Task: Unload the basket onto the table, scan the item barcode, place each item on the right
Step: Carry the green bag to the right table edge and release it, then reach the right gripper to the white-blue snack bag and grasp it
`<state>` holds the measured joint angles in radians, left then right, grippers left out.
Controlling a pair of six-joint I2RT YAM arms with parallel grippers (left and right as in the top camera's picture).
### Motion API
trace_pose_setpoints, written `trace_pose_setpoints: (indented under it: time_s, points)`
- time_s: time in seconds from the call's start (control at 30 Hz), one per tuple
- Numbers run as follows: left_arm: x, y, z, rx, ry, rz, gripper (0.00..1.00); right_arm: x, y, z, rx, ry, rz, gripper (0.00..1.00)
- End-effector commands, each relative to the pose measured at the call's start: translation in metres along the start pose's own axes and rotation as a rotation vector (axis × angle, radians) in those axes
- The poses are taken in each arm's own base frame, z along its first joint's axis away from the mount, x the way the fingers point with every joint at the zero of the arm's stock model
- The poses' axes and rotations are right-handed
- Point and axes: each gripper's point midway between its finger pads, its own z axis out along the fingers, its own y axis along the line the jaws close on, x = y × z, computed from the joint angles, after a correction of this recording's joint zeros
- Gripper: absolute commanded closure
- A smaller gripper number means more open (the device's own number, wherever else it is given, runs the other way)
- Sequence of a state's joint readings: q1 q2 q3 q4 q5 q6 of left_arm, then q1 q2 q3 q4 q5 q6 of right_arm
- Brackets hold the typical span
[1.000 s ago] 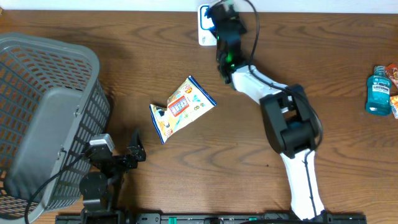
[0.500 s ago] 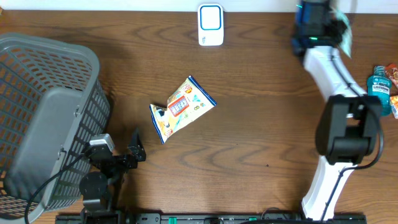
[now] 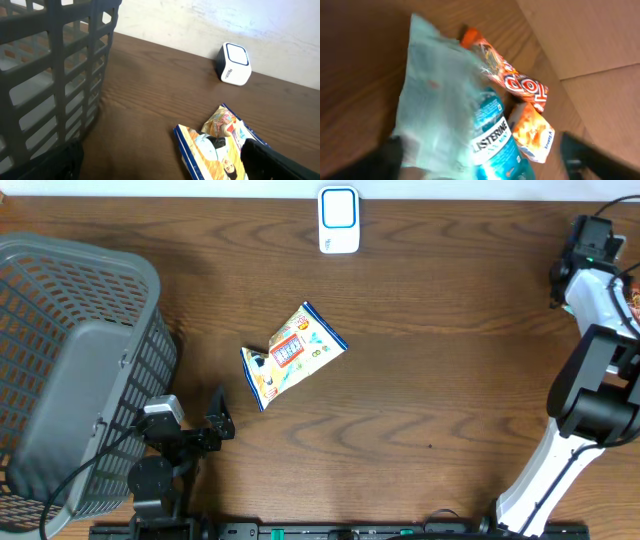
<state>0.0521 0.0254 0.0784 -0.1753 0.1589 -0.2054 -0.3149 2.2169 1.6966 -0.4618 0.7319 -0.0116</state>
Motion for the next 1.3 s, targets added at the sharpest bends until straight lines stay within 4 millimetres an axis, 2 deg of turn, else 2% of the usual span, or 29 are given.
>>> trace_pose_setpoints:
  time_s: [0.0, 0.1, 0.2, 0.23, 0.27, 0.4, 0.5, 0.57, 0.67, 0.73, 0.77, 0.83, 0.9, 0.93, 1.03, 1.07, 1.1, 1.17, 1.27]
  points:
    - [0.013, 0.002, 0.002, 0.003, 0.042, -0.003, 0.0, -0.013, -0.012, -0.018, -0.001, -0.03, 0.052, 0.01]
    - [0.013, 0.002, 0.002, 0.003, 0.042, -0.003, 0.0, -0.034, -0.003, -0.051, -0.135, -0.091, 0.075, 0.01]
    - [0.013, 0.002, 0.002, 0.003, 0.042, -0.003, 0.0, -0.054, 0.018, -0.101, -0.372, -0.161, 0.079, 0.01]
    - [0.013, 0.002, 0.002, 0.003, 0.042, -0.003, 0.0, -0.058, 0.028, -0.121, -0.467, -0.182, 0.073, 0.01]
    - [0.013, 0.002, 0.002, 0.003, 0.042, -0.003, 0.0, -0.061, 0.043, -0.152, -0.617, -0.203, 0.054, 0.01]
    - [0.013, 0.002, 0.002, 0.003, 0.042, -0.003, 0.0, -0.046, 0.083, -0.245, -1.028, -0.169, 0.031, 0.01]
    - [0.013, 0.002, 0.002, 0.003, 0.042, -0.003, 0.0, -0.023, 0.114, -0.301, -1.26, -0.011, 0.099, 0.01]
    - [0.013, 0.002, 0.002, 0.003, 0.042, -0.003, 0.0, 0.005, 0.137, -0.338, -1.377, 0.166, 0.12, 0.01]
    - [0.013, 0.002, 0.002, 0.003, 0.042, -0.003, 0.0, 0.042, 0.162, -0.379, -1.428, 0.306, 0.062, 0.01]
    - [0.013, 0.002, 0.002, 0.003, 0.042, -0.003, 0.0, 0.064, 0.179, -0.407, -1.452, 0.318, -0.026, 0.01]
    - [0.013, 0.002, 0.002, 0.003, 0.042, -0.003, 0.0, 0.075, 0.188, -0.42, -1.467, 0.307, -0.086, 0.08]
    - [0.013, 0.002, 0.002, 0.003, 0.042, -0.003, 0.0, 0.1, 0.204, -0.45, -1.498, 0.271, -0.215, 0.52]
    - [0.013, 0.002, 0.002, 0.003, 0.042, -0.003, 0.0, 0.119, 0.215, -0.471, -1.496, 0.224, -0.303, 0.73]
    - [0.013, 0.002, 0.002, 0.003, 0.042, -0.003, 0.0, 0.13, 0.223, -0.481, -1.474, 0.18, -0.351, 0.8]
    - [0.013, 0.002, 0.002, 0.003, 0.042, -0.003, 0.0, 0.142, 0.238, -0.501, -1.405, 0.057, -0.399, 0.84]
    - [0.013, 0.002, 0.002, 0.003, 0.042, -0.003, 0.0, 0.146, 0.246, -0.509, -1.364, -0.016, -0.411, 0.75]
    - [0.013, 0.002, 0.002, 0.003, 0.042, -0.003, 0.0, 0.149, 0.25, -0.515, -1.338, -0.06, -0.415, 0.71]
    - [0.013, 0.002, 0.002, 0.003, 0.042, -0.003, 0.0, 0.154, 0.26, -0.523, -1.305, -0.126, -0.423, 0.7]
    - [0.013, 0.002, 0.002, 0.003, 0.042, -0.003, 0.0, 0.171, 0.283, -0.538, -1.314, -0.181, -0.459, 0.63]
